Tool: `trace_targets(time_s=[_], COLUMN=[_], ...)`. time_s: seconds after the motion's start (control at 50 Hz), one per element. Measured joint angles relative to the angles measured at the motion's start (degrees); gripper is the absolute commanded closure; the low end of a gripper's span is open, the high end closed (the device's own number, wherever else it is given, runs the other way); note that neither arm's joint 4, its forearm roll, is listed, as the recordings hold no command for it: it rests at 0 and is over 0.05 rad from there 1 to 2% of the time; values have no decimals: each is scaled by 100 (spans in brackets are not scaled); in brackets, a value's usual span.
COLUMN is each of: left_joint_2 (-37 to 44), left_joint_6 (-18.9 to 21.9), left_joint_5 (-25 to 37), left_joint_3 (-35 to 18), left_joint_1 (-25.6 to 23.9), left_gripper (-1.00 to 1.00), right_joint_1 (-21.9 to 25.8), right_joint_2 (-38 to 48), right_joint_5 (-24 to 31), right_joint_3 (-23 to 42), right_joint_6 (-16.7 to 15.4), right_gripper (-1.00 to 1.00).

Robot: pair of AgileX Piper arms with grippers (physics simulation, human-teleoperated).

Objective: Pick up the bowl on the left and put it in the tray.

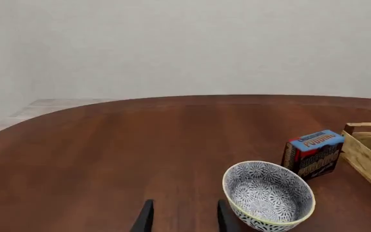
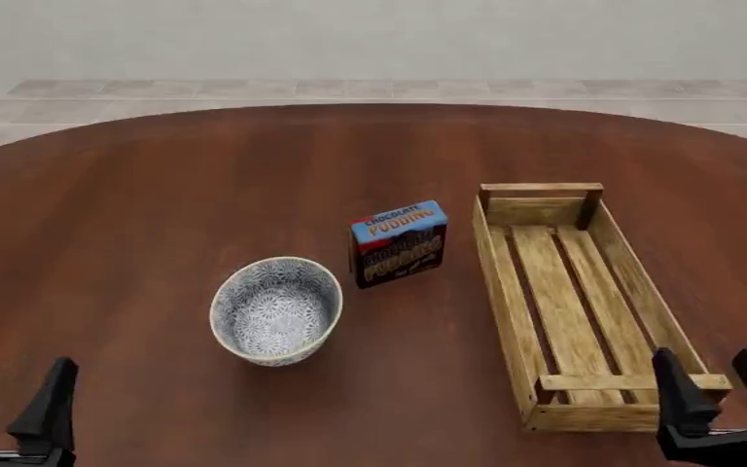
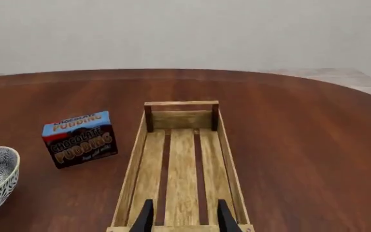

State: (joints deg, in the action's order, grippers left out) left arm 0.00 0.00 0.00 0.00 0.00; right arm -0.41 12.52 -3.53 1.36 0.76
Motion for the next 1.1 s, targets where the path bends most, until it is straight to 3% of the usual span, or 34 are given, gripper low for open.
trace_targets(time_s=[0.18,0.4,1.1], left_joint_2=[0,0,0], left_joint_6=[0,0,0], left_joint_5=[0,0,0], left_joint_3=[0,0,0], left_joint_1=[0,0,0], left_gripper=[-100,-100,-100], right_joint_1=[-9,-14,902], right_joint_2=[-547,-586,619], right_joint_5=[47,91,1215], right_joint_3=[-61,135,2626], right_joint_6=[-22,-48,-7], right_gripper=[-100,-100,-100])
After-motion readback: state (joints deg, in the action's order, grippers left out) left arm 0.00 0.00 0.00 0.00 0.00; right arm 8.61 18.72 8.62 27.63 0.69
